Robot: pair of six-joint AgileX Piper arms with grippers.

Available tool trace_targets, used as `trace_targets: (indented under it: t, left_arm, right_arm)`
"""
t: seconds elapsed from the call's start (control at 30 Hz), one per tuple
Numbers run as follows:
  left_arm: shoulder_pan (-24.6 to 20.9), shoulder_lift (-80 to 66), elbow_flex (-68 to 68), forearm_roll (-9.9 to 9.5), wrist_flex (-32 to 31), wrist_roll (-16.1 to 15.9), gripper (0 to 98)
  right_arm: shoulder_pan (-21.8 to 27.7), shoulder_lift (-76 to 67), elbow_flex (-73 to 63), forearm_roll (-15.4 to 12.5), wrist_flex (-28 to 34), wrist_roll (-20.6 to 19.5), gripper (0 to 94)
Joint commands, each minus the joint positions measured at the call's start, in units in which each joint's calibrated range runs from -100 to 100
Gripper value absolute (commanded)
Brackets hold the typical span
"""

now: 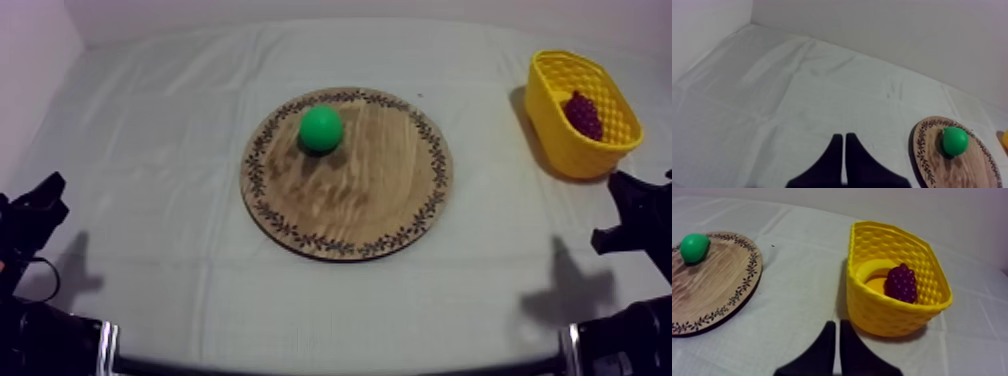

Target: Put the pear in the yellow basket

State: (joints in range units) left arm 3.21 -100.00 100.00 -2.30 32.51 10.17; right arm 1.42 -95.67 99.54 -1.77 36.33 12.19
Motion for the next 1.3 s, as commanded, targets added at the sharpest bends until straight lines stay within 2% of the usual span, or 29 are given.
trace_targets:
  t: [0.0, 0.47, 0.67, 0.87, 1.03, 1.17, 1.27]
  left_arm:
    - [0.0, 0.0, 0.0, -0.02, 0.0, 0.0, 0.1]
    - [0.0, 0.0, 0.0, -0.02, 0.0, 0.0, 0.1]
    - [0.0, 0.0, 0.0, -0.02, 0.0, 0.0, 0.1]
    - [0.0, 0.0, 0.0, -0.02, 0.0, 0.0, 0.1]
    - [0.0, 0.0, 0.0, -0.02, 0.0, 0.0, 0.1]
    - [0.0, 0.0, 0.0, -0.02, 0.0, 0.0, 0.1]
    - [0.0, 0.0, 0.0, -0.02, 0.0, 0.0, 0.1]
  right_arm:
    - [-0.1, 0.0, 0.0, 0.0, 0.0, -0.2, 0.6]
    - [-0.1, 0.0, 0.0, 0.0, 0.0, -0.1, 0.6]
    - [-0.1, 0.0, 0.0, 0.0, 0.0, 2.3, 0.6]
    - [-0.2, 0.0, 0.0, 0.0, 0.0, 1.2, 0.6]
    - [-0.1, 0.0, 0.0, 0.1, 0.0, 2.3, 0.6]
    - [0.1, 0.0, -0.1, 0.7, -1.0, 2.6, 0.5]
    - [0.1, 0.9, -1.3, 2.5, -1.7, 2.5, 0.4]
